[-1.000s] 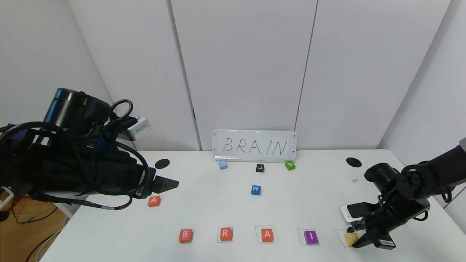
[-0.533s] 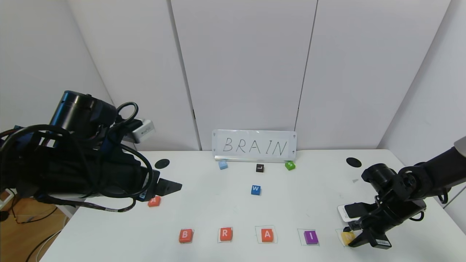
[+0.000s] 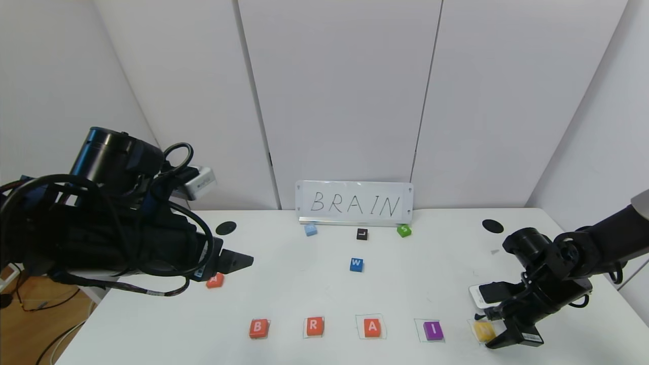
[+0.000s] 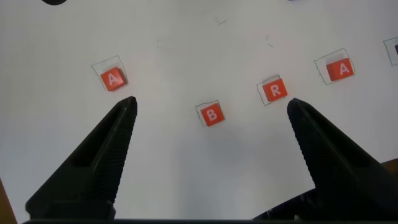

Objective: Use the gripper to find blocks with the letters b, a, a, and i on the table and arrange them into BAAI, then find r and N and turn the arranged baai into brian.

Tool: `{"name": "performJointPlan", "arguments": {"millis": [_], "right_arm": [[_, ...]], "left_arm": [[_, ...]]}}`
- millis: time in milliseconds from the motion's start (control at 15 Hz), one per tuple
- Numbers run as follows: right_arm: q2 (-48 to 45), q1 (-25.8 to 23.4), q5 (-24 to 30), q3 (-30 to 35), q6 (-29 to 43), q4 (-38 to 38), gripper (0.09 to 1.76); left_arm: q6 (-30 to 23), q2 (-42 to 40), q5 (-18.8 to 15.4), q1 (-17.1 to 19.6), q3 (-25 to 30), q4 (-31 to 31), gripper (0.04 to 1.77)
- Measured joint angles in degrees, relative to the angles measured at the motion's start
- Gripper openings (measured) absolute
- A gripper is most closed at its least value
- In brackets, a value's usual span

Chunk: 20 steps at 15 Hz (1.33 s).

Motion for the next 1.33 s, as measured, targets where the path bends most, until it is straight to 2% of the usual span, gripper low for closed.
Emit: {"name": "performJointPlan", "arguments": {"millis": [333,800,1067,1200,1333], "right_arm": [[-0.71,0.00,0.09,0.17,0.00,0.22,1.34],[-7.55,0.24,0.16,0.55,2.16,5.66,1.55],[-13.58,3.39,0.16,-0.99,18.24,6.21,1.62],[-16.62,3.96,0.17,-1.18,24.93,7.01,1.64],[-18.58,4.19,0.13,-2.01,34.57,7.74,1.65]], "left_arm": [[-0.10,0.22,0.06,-0.18,0.00,0.00,1.72],[-0.10,0.33,0.06,0.54,-0.17,-0.06,1.72],[-0.07,-0.40,0.04,0.98,-0.28,-0.09,1.72],[-0.05,-0.88,0.02,1.39,-0.38,-0.09,1.72],[-0.07,-1.40,-0.07,1.55,-0.41,-0.06,1.72]]}}
